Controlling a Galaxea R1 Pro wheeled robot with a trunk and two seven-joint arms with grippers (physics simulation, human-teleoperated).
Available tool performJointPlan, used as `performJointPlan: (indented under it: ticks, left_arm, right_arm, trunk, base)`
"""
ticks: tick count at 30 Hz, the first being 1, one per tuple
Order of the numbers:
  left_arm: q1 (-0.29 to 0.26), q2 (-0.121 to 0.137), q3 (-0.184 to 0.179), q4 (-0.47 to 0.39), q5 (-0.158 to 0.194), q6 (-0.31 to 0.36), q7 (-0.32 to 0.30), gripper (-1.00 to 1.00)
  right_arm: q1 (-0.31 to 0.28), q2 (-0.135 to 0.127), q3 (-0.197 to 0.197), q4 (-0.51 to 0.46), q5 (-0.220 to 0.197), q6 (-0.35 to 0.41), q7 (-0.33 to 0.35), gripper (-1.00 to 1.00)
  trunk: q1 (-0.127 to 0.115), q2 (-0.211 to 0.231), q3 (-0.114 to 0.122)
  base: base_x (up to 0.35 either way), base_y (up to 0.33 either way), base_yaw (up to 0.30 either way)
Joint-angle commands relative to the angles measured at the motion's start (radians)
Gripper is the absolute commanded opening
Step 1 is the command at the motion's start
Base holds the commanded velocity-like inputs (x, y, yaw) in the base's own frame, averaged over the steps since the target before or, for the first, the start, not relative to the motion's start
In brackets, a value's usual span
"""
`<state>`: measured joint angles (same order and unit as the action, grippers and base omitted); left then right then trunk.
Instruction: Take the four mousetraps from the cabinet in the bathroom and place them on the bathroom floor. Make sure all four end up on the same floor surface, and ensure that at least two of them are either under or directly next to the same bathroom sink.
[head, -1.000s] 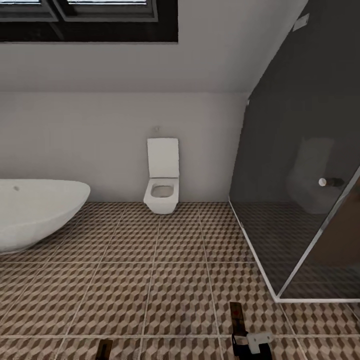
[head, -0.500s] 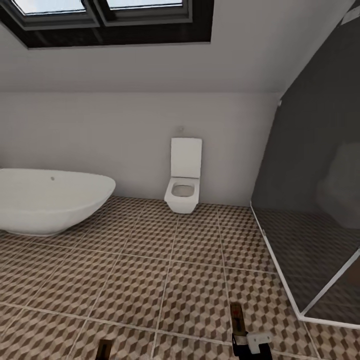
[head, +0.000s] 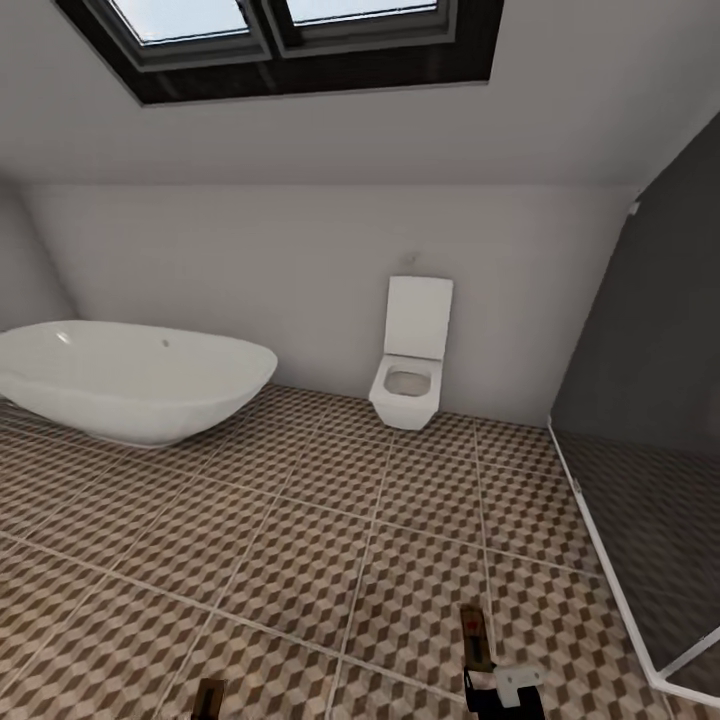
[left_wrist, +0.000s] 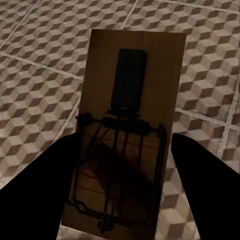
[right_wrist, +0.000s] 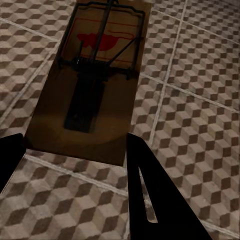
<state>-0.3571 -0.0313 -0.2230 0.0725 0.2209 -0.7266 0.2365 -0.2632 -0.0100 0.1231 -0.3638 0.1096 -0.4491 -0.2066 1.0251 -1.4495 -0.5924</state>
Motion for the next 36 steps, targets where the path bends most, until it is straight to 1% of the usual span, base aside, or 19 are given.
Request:
performJointPlan:
  ticks: [1, 36]
  left_arm:
    - [-0.002, -0.001, -0.009, 0.004, 0.006, -0.005, 0.003, -1.0]
    - [-0.002, -0.001, -0.009, 0.004, 0.006, -0.005, 0.003, -1.0]
  right_arm:
    - [0.0, -0.001, 0.004, 0.0, 0.007, 0.0, -0.007, -1.0]
    - [0.0, 0.001, 0.006, 0.0, 0.007, 0.0, -0.007, -1.0]
  trunk:
    - [0.0, 0.0, -0.001]
    - [0.0, 0.0, -0.001]
  base:
    - [0.0, 0.0, 0.29]
    - [0.0, 0.0, 0.29]
